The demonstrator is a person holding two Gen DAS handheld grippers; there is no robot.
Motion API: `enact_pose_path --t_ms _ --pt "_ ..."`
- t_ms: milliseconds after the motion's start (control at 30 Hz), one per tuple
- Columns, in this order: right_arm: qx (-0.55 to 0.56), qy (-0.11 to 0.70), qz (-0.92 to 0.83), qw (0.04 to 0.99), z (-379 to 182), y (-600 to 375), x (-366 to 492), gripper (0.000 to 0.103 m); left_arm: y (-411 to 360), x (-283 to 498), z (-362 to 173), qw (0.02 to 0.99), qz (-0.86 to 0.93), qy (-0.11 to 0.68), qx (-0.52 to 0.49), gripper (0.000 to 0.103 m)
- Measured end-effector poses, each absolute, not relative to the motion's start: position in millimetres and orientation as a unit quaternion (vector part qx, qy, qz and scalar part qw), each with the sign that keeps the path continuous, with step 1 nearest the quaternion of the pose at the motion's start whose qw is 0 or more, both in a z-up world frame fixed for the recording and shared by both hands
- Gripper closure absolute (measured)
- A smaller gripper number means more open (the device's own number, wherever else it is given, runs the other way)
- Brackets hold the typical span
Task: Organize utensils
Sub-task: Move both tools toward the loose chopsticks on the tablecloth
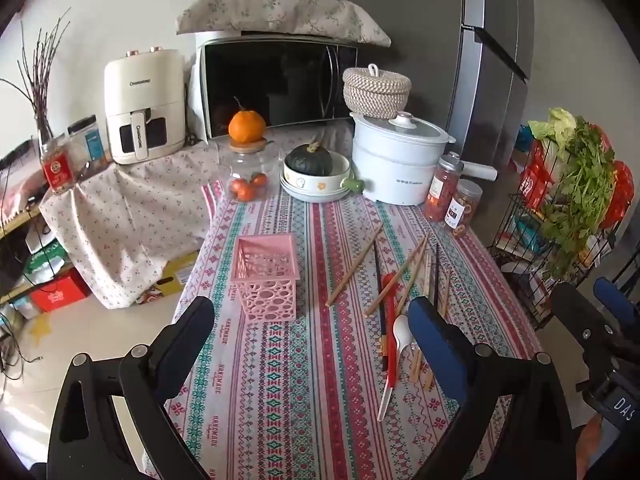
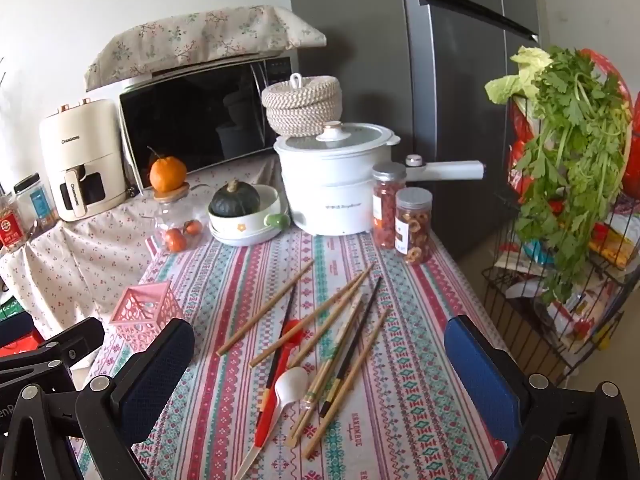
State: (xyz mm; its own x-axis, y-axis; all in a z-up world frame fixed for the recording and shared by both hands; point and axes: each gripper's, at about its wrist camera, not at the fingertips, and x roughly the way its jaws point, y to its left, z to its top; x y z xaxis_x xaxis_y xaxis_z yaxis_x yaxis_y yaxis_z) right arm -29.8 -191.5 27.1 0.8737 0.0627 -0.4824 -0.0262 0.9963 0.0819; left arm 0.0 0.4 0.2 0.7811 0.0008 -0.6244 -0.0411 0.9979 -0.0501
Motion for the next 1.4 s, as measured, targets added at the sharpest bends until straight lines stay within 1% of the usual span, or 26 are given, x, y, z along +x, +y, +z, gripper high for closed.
enact_pose_path --t_ms 1033,1233,1400 --pt "0.030 0.273 0.027 0.961 17 -187 -22 0.000 -1 -4 -1 0.943 0.017 0.331 -0.028 0.004" --pt "0.035 0.289 0.031 0.956 11 -190 -15 0.000 -1 -2 -5 0.940 0.013 0.340 -0.030 0.004" --pt "0.061 0.318 0.035 0.945 2 -203 -2 0.000 -6 7 -9 0.931 0.010 0.364 -0.018 0.004"
